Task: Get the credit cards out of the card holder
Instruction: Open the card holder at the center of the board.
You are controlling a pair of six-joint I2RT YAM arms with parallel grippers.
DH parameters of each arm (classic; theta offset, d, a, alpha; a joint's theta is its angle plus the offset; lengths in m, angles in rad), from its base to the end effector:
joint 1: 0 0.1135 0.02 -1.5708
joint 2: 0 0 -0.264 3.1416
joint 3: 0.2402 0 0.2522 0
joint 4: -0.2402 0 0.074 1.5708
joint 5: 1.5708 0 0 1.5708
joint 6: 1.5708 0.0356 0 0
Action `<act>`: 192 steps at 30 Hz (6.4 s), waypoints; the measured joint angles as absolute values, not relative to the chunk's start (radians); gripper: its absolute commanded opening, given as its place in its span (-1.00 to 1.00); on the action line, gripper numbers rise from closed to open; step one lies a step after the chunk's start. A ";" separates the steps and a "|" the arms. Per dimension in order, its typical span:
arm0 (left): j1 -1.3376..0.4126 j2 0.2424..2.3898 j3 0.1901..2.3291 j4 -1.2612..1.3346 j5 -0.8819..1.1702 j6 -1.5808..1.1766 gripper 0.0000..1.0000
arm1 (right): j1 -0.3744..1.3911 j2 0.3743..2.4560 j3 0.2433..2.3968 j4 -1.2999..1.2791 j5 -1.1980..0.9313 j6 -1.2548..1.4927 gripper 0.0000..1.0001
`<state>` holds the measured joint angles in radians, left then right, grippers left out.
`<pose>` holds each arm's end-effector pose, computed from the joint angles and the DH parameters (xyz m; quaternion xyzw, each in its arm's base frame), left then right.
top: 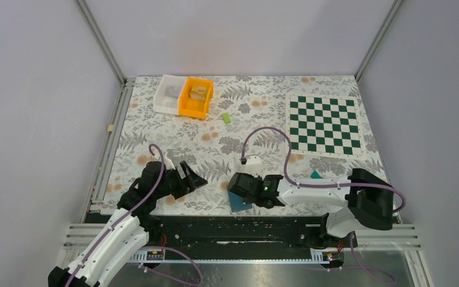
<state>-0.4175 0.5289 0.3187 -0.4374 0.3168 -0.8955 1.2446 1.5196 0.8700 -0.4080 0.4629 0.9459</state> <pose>0.1145 -0.0629 0.1892 -0.1410 0.8756 -0.3803 0.2622 0.1079 0.2694 0.1845 -0.0825 0.9396 0.1180 0.3104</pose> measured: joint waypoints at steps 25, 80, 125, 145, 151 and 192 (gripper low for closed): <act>-0.587 0.811 0.241 -0.164 0.308 -0.966 0.60 | 1.245 1.000 0.461 -0.020 0.447 0.887 -1.00; -0.863 1.146 0.529 -0.265 -0.016 -0.818 -0.54 | 1.243 0.744 0.270 -0.052 0.490 0.937 -1.00; -0.869 1.178 0.662 -0.209 0.213 -0.774 0.27 | 1.243 0.772 0.345 0.082 0.373 0.866 -1.00; -0.870 1.285 0.599 -0.171 0.184 -0.770 -0.80 | 1.231 0.694 0.333 -0.015 0.453 0.859 -0.28; -0.870 1.294 0.599 -0.182 0.154 -0.771 -1.00 | 1.221 0.615 0.358 -0.175 0.445 0.859 -0.06; -0.873 1.311 0.562 -0.228 0.045 -0.843 -0.54 | 0.994 0.875 0.289 0.031 0.090 0.870 0.26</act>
<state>-0.8726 1.3106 0.5617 -0.2283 0.0452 -0.8433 0.9943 0.8749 0.2886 0.0311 0.0902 0.8700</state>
